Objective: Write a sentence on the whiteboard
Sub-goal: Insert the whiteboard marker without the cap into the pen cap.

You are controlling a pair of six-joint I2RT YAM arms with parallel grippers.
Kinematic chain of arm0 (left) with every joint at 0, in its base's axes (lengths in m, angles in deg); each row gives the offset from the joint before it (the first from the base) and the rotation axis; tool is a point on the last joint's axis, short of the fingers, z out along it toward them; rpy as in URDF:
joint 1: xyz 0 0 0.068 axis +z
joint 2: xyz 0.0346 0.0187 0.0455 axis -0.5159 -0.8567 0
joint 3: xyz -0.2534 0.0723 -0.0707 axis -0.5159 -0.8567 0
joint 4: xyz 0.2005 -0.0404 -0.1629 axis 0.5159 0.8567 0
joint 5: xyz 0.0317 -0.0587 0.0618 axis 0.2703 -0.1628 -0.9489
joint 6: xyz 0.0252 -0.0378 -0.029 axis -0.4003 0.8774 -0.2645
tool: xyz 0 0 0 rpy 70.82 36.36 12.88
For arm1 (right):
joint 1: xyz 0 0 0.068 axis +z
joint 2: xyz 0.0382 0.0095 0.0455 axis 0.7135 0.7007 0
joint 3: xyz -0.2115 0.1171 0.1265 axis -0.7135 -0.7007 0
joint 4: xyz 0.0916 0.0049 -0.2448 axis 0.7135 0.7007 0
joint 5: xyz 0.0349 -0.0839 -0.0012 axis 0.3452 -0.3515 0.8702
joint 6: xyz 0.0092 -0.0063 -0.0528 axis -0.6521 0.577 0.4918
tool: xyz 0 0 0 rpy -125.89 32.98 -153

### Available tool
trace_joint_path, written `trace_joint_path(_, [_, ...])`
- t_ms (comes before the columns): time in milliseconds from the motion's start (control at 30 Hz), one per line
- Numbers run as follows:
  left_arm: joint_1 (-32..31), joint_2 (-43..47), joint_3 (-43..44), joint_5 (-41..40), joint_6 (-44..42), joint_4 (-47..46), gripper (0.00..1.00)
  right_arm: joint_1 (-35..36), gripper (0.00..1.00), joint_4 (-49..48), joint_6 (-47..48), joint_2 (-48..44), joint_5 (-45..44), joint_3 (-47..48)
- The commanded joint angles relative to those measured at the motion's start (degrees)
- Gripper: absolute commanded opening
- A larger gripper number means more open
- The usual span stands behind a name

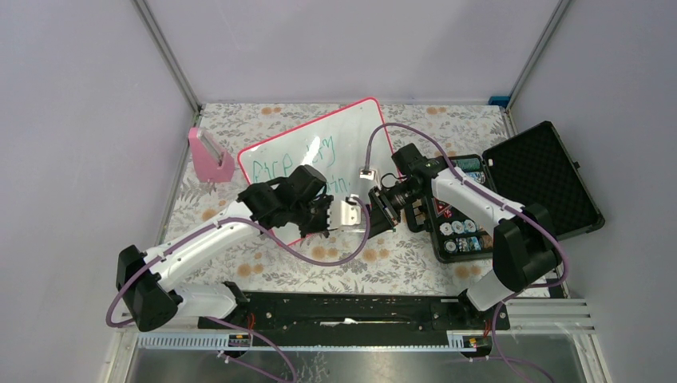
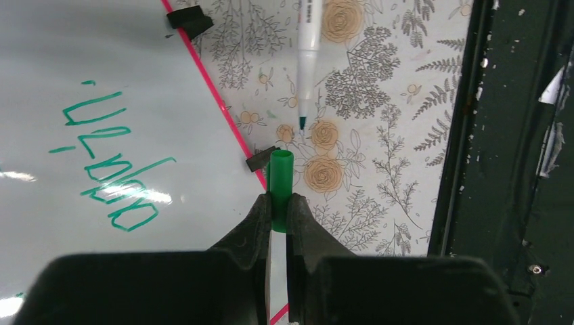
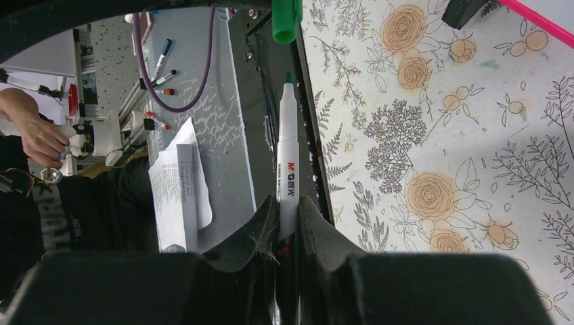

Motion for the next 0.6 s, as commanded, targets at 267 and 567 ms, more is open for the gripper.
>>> trace_joint_path(267, [-1.59,-0.29,2.35,3.86,-2.19,1.85,0.0,1.09,0.0,0.92,1.18,-0.26,2.26,1.12])
trace_joint_path(567, [-1.9,-0.82,2.05,3.08,-2.02,1.89,0.0,1.56,0.0,1.47,1.54,0.1,2.44,1.85])
